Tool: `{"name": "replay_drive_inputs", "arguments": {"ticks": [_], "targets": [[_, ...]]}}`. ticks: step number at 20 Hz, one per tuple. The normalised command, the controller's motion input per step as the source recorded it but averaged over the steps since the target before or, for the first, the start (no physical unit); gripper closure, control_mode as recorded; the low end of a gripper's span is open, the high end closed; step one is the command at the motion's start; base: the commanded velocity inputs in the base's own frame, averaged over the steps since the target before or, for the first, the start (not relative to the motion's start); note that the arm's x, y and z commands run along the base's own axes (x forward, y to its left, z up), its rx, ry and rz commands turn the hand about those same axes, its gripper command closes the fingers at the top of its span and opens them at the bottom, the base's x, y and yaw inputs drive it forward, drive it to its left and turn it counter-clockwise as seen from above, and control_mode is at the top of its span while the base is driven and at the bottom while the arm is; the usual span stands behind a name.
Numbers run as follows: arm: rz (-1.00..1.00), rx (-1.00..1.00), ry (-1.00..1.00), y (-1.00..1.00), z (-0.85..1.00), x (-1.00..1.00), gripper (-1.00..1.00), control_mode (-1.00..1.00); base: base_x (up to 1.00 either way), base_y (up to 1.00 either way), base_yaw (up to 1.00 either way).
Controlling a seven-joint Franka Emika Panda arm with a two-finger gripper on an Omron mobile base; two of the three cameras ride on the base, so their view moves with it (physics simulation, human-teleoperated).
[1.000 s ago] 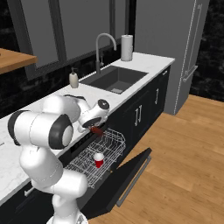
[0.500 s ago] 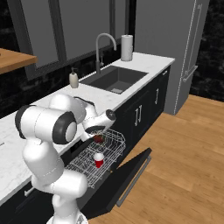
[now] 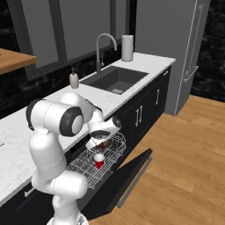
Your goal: Pick up the cup and bowl from the counter, place them in the dishwasher, and close the dishwasher door.
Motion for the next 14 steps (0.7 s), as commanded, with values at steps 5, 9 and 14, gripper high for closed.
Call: {"name": "replay_drive_inputs", "arguments": {"ticks": [5,9,14], "targets": [[0.01,0.00,-0.02,-0.11,-0.37,0.08,1.00,-1.00,0.00,0.00,0.00],[0.00,0.00,-0.03,-0.16,-0.37,0.12,1.00,-1.00,0.00,0.00,0.00],[0.00,0.00,0.00,0.00,-0.43,0.25,1.00,-1.00,0.00,0.00,0.00]]}}
